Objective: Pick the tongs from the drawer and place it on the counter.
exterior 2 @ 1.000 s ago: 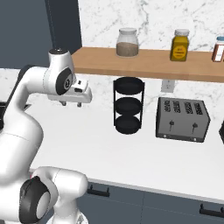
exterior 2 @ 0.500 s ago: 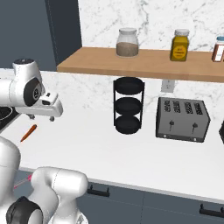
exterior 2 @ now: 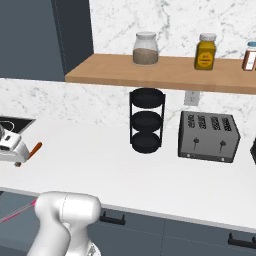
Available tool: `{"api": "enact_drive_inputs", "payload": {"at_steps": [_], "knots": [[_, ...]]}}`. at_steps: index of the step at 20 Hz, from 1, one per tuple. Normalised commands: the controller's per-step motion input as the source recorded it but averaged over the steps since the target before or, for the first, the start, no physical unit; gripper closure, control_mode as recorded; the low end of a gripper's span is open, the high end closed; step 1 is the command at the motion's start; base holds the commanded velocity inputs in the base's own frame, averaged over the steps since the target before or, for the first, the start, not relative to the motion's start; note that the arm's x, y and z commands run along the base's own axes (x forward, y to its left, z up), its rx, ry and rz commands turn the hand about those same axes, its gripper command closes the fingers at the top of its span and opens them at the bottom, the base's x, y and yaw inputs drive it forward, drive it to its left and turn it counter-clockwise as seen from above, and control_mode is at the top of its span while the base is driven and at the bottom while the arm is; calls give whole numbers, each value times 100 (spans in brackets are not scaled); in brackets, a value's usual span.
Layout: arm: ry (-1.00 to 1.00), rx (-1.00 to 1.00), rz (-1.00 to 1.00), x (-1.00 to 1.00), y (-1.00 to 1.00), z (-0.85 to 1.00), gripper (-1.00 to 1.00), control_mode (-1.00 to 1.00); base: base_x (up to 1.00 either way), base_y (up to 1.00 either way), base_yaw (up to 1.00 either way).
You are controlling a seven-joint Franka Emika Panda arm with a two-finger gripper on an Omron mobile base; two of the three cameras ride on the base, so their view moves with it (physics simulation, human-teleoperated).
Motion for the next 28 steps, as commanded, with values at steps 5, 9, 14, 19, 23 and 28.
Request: {"api": "enact_drive_inputs", "payload": {"at_steps": [5, 9, 14, 19, 23, 28], "knots": [[0, -6, -7, -45, 100, -79, -100, -100, 0, 0, 0], [11, 0, 0, 0, 71, -57, -100, -100, 0, 0, 0], [2, 0, -6, -5, 26, -71, -100, -100, 0, 0, 0], [7, 1, -10, -1, 7, -81, -100, -100, 0, 0, 0], [1, 0, -7, -6, 10, -79, -100, -100, 0, 0, 0], [5, 2, -1, -17, 0, -35, -100, -100, 0, 0, 0]]}}
